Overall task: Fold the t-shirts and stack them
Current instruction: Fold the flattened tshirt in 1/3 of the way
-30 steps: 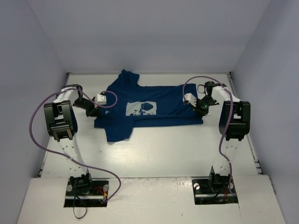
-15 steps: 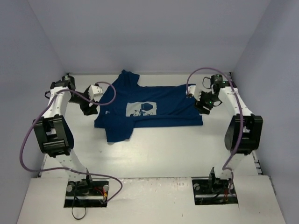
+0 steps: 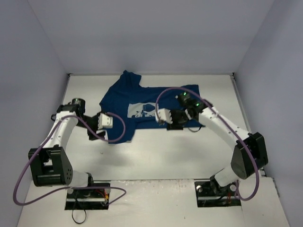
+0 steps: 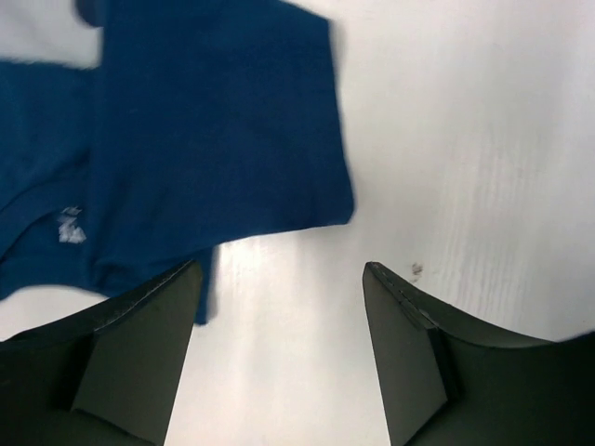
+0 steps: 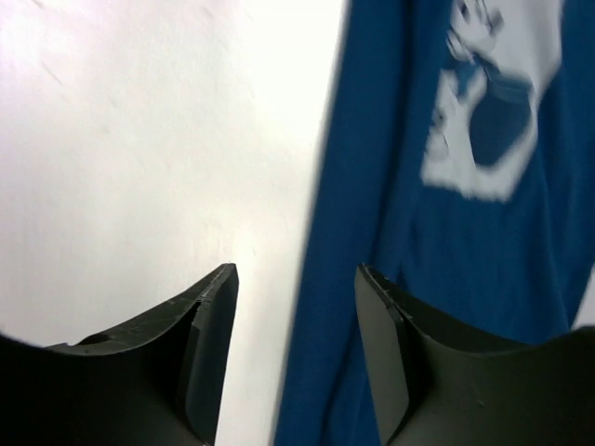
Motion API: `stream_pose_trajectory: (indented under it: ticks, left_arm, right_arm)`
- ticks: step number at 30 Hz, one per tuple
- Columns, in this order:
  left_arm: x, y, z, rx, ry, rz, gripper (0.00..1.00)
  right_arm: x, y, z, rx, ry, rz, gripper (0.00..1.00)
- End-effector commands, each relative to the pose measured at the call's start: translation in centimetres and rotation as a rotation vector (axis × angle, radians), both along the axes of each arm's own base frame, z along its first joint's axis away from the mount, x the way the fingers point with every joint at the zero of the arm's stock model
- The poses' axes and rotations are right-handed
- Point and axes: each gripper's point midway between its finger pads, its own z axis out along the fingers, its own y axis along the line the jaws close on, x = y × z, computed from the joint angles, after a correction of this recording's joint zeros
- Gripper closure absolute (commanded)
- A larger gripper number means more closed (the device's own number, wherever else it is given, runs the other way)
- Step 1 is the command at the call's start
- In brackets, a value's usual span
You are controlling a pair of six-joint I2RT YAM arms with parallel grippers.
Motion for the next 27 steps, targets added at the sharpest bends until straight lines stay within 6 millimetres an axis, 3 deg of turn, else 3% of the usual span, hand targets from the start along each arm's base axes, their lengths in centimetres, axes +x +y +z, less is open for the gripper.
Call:
stream_pose_trajectory:
  ticks: [1,5,10,14,19,24,27]
  left_arm:
    - [-0.5,-1.6,1.1,-0.079,-0.181,-0.193,0.35]
    - [-1.1,-1.9,-0.2,-0.126,-0.207,-0.252,0.35]
    - [-1.6,-1.7,-1.3,-0.149,-0.225,-0.279,0.35]
    - [-0.4,-1.6,-0.7,-0.186,-0.191,-0.224,0.35]
    - [-0.5,-1.5,-1.8,-0.171,-0.190,-0.263,0.36]
    - [-0.5,-1.2,-3.0,-0.149,-0.187,-0.308,0.52]
    - [-0.9,-1.2,-3.7,-0.132,-0.201,-0.357,0.54]
  right_arm:
    - [0.4,6.5,0.4,0.151,-0.119,0.157,0.48]
    - [0.0,11.9,-0.1,0.255,-0.233,0.302,0.49]
    - [0.7,16.9,1.7,0.411,-0.480,0.409,0.59]
    - [-0.2,18.7,-0.4,0.400,-0.557,0.550,0.62]
    - [-1.9,20.5,-2.5,0.396,-0.574,0.671,0.65]
    - [-2.6,20.5,-4.2,0.384,-0.574,0.726,0.68]
    - [-3.1,20.6,-4.9,0.379,-0.576,0.755,0.68]
